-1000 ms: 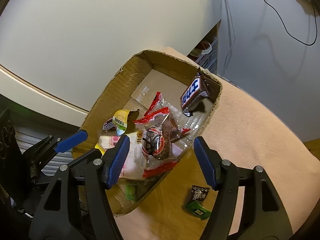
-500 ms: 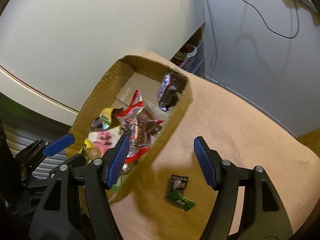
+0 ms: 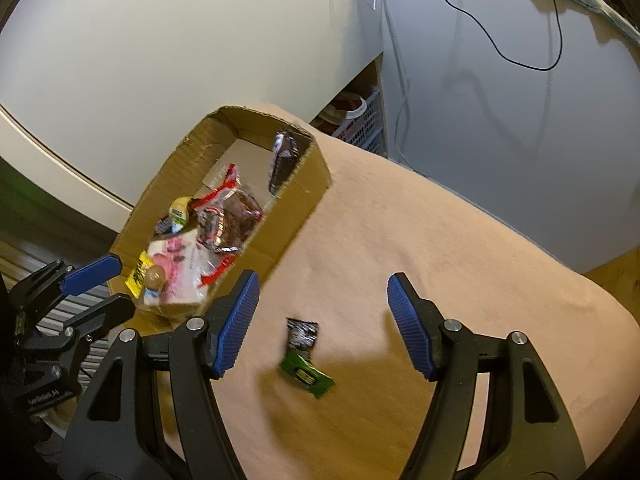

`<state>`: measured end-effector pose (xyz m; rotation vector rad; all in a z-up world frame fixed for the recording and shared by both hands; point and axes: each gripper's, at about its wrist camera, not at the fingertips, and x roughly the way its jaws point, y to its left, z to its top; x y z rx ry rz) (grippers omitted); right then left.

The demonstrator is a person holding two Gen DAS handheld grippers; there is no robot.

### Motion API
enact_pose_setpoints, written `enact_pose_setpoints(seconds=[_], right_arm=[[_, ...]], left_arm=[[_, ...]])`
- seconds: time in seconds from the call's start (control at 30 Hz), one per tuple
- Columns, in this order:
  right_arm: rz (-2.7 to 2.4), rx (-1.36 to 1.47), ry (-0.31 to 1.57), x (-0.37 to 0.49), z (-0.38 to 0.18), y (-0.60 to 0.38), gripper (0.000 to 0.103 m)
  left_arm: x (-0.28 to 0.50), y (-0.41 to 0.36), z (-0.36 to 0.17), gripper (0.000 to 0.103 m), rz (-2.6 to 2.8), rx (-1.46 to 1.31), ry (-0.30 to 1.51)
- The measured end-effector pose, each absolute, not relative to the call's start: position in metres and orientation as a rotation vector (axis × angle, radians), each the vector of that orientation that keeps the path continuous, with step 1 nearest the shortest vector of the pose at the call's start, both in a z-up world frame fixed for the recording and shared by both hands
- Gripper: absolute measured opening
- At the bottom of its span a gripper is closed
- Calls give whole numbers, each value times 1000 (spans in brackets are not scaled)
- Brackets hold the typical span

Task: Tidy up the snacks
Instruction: 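Open both tools to drop the snacks into the box and withdraw, then grasp the black candy with the left tool while the right tool grasps the green candy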

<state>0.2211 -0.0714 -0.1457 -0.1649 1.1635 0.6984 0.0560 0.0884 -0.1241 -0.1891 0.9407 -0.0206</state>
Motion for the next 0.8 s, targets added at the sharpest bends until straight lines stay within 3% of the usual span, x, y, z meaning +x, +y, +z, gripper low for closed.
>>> enact_pose_setpoints(seconds=[0.47, 0.8], right_arm=[[781, -263, 1238, 188, -178, -84, 69], [897, -438, 1258, 158, -201, -59, 49]], left_arm=[[23, 80, -135, 44, -38, -244, 983], [9, 77, -141, 44, -45, -275, 1010]])
